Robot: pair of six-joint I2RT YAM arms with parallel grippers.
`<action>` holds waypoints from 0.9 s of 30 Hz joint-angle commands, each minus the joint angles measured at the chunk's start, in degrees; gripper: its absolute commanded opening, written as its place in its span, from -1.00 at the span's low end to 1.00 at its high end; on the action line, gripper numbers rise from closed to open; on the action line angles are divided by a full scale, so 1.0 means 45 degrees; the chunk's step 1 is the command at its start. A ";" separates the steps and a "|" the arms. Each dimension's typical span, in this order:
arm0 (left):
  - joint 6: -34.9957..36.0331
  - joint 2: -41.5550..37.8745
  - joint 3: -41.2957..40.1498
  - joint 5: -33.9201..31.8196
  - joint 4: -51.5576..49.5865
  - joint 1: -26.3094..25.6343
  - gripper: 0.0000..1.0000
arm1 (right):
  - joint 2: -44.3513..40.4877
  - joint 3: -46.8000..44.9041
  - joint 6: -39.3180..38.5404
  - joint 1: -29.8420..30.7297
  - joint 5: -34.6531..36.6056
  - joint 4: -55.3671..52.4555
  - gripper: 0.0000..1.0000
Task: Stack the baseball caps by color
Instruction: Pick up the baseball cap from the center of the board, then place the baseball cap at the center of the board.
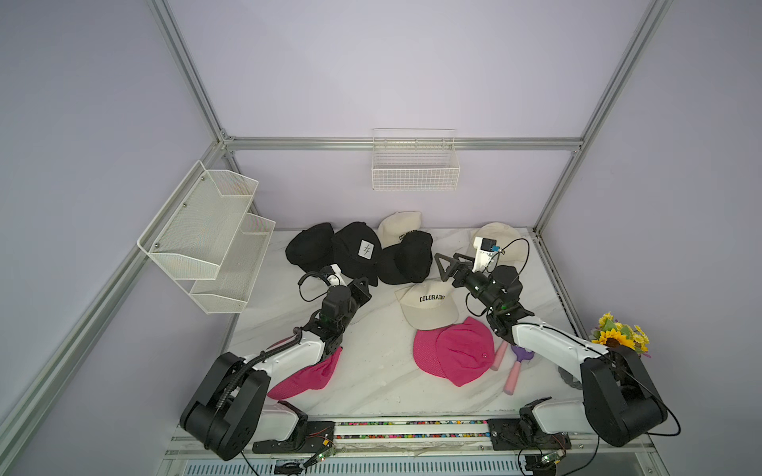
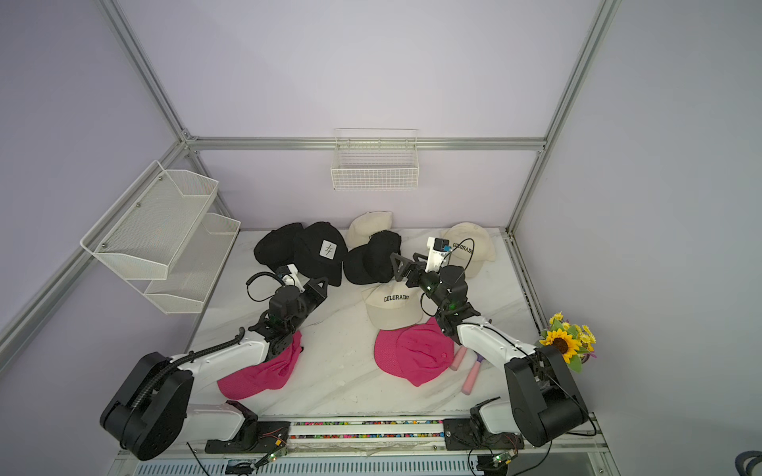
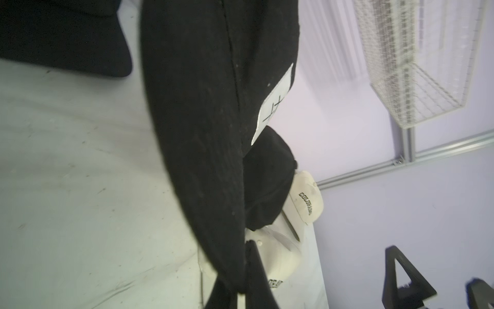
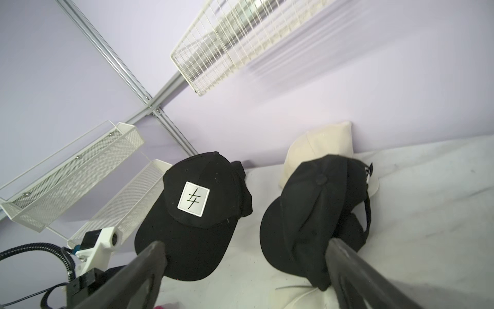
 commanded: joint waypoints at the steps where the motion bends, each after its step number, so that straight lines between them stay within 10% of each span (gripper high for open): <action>1: 0.3148 -0.0895 0.0944 0.2637 -0.0915 0.0371 -1.00 | -0.0713 -0.0103 -0.1952 -0.0497 -0.1694 0.1105 0.95; 15: 0.5166 -0.0772 0.3530 1.2376 -0.2114 0.1176 -1.00 | -0.1694 0.0694 -0.4109 -0.2093 -0.6951 0.0326 0.95; 27: 0.6047 0.0162 0.4382 1.5366 -0.1567 0.1479 -1.00 | -0.1479 0.1673 -0.5127 -0.2536 -0.9921 -0.1069 0.95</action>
